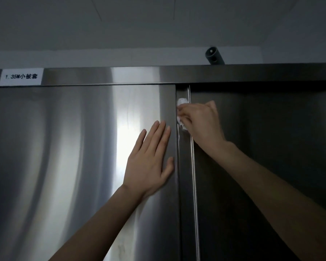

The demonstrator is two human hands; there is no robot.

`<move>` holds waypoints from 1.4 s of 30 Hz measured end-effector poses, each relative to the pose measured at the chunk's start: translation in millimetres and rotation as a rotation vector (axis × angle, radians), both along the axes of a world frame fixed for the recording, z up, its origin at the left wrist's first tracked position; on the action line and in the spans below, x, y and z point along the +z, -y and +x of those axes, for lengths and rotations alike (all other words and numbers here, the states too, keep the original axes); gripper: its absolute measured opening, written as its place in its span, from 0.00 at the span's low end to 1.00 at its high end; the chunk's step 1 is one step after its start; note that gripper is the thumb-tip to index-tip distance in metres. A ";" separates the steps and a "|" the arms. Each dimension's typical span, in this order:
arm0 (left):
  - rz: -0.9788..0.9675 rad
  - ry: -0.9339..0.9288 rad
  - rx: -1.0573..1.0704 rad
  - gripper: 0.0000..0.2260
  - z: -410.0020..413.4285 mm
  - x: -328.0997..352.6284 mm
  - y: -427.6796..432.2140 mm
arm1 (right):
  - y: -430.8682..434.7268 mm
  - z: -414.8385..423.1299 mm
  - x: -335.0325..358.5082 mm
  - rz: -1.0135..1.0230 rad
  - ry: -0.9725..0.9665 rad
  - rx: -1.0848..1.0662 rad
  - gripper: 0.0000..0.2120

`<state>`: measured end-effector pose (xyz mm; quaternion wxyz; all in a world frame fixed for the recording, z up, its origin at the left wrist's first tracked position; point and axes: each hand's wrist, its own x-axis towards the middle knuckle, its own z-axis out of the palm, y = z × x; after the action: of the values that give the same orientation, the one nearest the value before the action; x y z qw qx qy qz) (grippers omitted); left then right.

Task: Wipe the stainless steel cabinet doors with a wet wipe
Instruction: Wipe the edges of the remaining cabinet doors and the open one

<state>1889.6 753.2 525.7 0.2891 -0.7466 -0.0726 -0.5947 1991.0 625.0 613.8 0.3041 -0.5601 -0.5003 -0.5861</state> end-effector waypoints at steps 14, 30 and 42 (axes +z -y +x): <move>0.016 0.014 -0.032 0.29 0.4 -0.2 -1.3 | -17.6 11.9 50.6 0.088 0.090 -0.174 0.09; 0.014 0.037 -0.014 0.29 1.8 0.1 -5.2 | -6.8 8.2 41.8 -0.010 0.130 -0.246 0.12; 0.015 0.025 -0.008 0.29 0.9 -0.1 -2.7 | 25.5 12.4 -31.1 -0.248 0.311 -0.058 0.10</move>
<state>1890.6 755.8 525.6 0.2914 -0.7373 -0.0689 -0.6056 2003.4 599.5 582.6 0.1347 -0.5102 -0.5931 -0.6081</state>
